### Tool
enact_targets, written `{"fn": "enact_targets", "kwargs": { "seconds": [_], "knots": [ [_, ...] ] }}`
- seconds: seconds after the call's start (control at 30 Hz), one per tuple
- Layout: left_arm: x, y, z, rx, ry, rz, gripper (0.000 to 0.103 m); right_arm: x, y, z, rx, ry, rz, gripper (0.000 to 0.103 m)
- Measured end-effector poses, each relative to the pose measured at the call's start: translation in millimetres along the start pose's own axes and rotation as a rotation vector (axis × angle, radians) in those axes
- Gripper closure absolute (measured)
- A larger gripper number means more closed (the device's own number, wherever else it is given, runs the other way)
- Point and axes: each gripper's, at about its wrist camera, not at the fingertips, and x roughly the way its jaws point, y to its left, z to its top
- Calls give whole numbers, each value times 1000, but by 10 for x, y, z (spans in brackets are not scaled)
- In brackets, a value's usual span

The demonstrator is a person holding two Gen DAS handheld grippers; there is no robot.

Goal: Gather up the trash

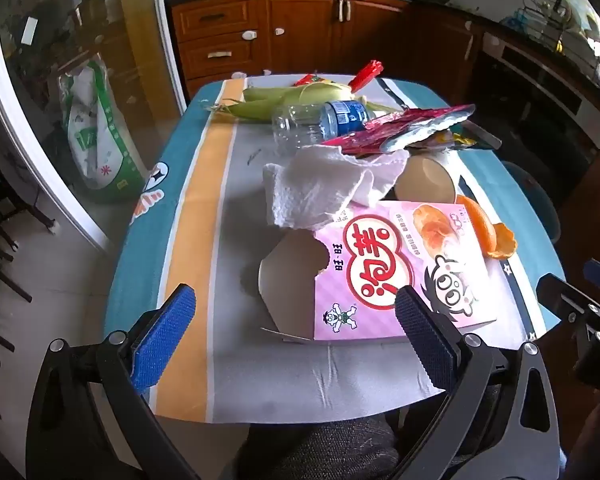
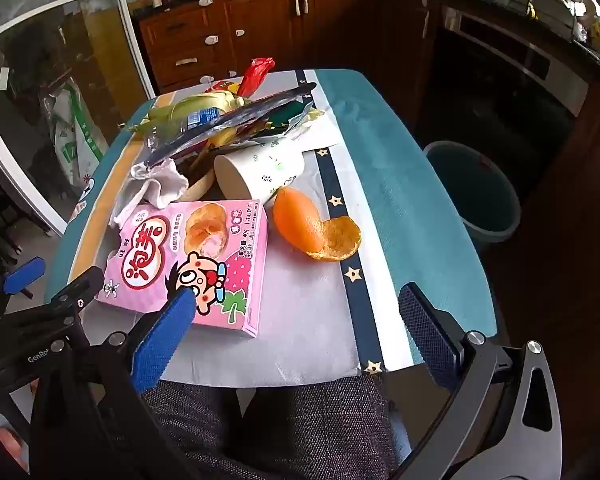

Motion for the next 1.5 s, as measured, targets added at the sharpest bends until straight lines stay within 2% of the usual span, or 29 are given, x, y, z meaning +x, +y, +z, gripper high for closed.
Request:
{"fn": "enact_targets", "kwargs": {
  "seconds": [0.3,0.53,1.5],
  "knots": [
    [-12,-77,-30,8,-14,-1,3,1,0,22,1,4,-7,5],
    [-64,19,29,-18,-3,-18,3,-45,18,23,0,-1,-8,5],
    [-19,36,-27,-22,-2,-30,3,8,-7,-5,1,14,-2,5]
  ]
}}
